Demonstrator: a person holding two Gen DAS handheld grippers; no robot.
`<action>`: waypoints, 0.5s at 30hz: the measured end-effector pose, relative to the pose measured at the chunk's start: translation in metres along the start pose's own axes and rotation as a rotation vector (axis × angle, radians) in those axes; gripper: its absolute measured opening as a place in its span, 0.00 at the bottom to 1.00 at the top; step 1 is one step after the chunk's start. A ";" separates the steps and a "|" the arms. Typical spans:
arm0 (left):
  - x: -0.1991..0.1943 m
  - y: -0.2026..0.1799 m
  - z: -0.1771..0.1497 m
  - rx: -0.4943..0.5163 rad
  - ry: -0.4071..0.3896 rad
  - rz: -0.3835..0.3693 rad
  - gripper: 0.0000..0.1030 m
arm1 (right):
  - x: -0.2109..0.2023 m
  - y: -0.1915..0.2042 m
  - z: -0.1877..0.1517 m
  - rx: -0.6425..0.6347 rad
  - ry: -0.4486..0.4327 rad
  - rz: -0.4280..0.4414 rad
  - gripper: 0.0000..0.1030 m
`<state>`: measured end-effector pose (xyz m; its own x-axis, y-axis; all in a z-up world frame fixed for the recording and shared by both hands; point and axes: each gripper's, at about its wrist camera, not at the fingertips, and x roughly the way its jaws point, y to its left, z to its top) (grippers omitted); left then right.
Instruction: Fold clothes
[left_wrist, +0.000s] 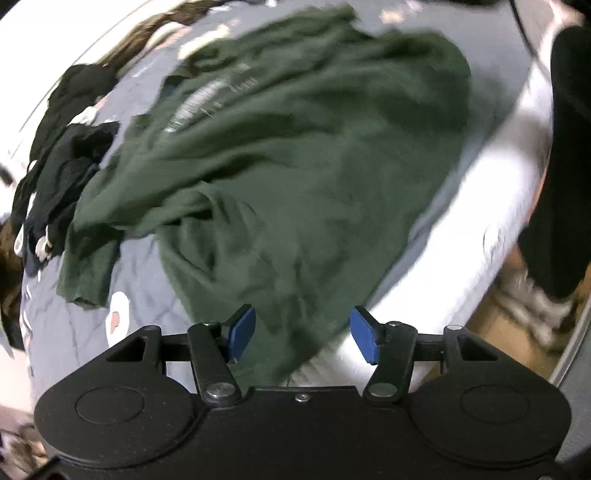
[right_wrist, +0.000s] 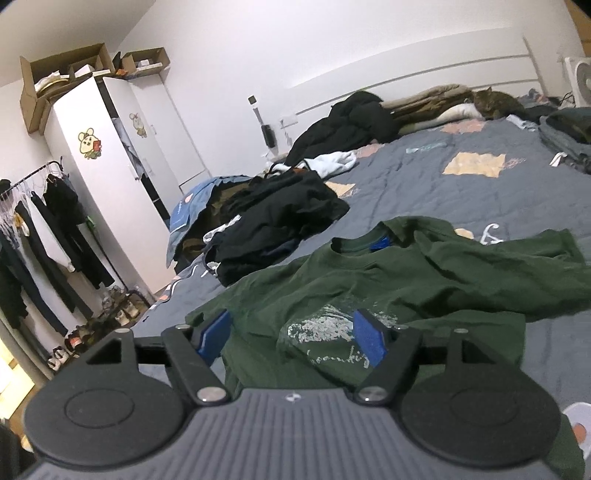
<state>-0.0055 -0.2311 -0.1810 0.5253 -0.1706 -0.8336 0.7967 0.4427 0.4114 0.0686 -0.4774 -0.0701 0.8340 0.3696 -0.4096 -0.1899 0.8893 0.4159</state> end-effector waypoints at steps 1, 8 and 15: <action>0.003 -0.006 -0.001 0.042 0.007 0.017 0.55 | -0.004 0.000 -0.002 0.002 -0.003 -0.003 0.71; 0.021 -0.040 -0.008 0.346 0.043 0.123 0.55 | -0.020 -0.015 -0.023 0.024 -0.003 -0.043 0.72; 0.012 0.000 -0.001 0.111 0.043 0.053 0.02 | -0.025 -0.035 -0.031 0.049 -0.008 -0.083 0.72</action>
<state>0.0006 -0.2325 -0.1911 0.5563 -0.1102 -0.8236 0.7975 0.3491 0.4920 0.0381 -0.5091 -0.0996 0.8501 0.2932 -0.4374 -0.0950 0.9024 0.4202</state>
